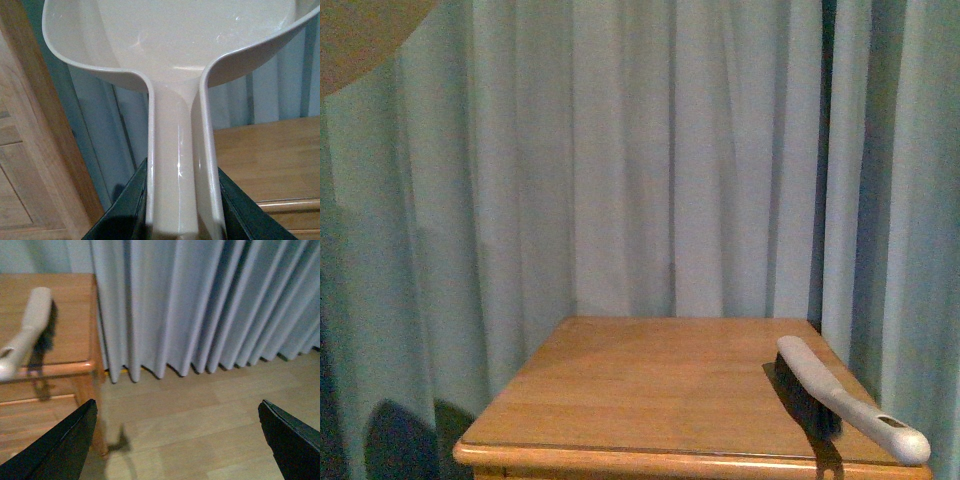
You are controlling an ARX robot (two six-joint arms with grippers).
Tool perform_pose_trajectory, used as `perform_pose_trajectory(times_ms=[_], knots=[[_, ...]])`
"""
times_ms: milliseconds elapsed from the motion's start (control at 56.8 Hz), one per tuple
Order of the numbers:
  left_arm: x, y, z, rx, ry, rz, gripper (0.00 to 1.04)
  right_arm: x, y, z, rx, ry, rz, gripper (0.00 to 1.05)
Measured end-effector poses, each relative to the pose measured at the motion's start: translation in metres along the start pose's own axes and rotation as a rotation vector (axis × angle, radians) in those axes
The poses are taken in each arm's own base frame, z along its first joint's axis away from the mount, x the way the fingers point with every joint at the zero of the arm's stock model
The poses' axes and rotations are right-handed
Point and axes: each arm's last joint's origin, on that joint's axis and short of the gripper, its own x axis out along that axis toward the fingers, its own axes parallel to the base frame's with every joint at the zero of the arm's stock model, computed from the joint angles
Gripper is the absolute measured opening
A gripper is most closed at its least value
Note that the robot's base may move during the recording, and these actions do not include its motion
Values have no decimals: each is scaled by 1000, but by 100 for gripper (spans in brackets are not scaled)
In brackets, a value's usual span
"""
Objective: Clean up trash
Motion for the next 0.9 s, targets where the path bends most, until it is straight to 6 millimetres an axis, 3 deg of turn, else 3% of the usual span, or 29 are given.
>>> perform_pose_trajectory(times_ms=[123, 229, 352, 581, 898], knots=[[0, 0, 0, 0, 0, -1, 28, 24, 19, 35, 16, 84, 111, 97], [0, 0, 0, -1, 0, -1, 28, 65, 48, 73, 38, 215, 179, 97], [0, 0, 0, -1, 0, -1, 28, 105, 80, 92, 77, 370, 213, 97], [0, 0, 0, -1, 0, -1, 28, 147, 122, 101, 122, 552, 227, 97], [0, 0, 0, -1, 0, -1, 28, 182, 141, 81, 112, 702, 173, 97]])
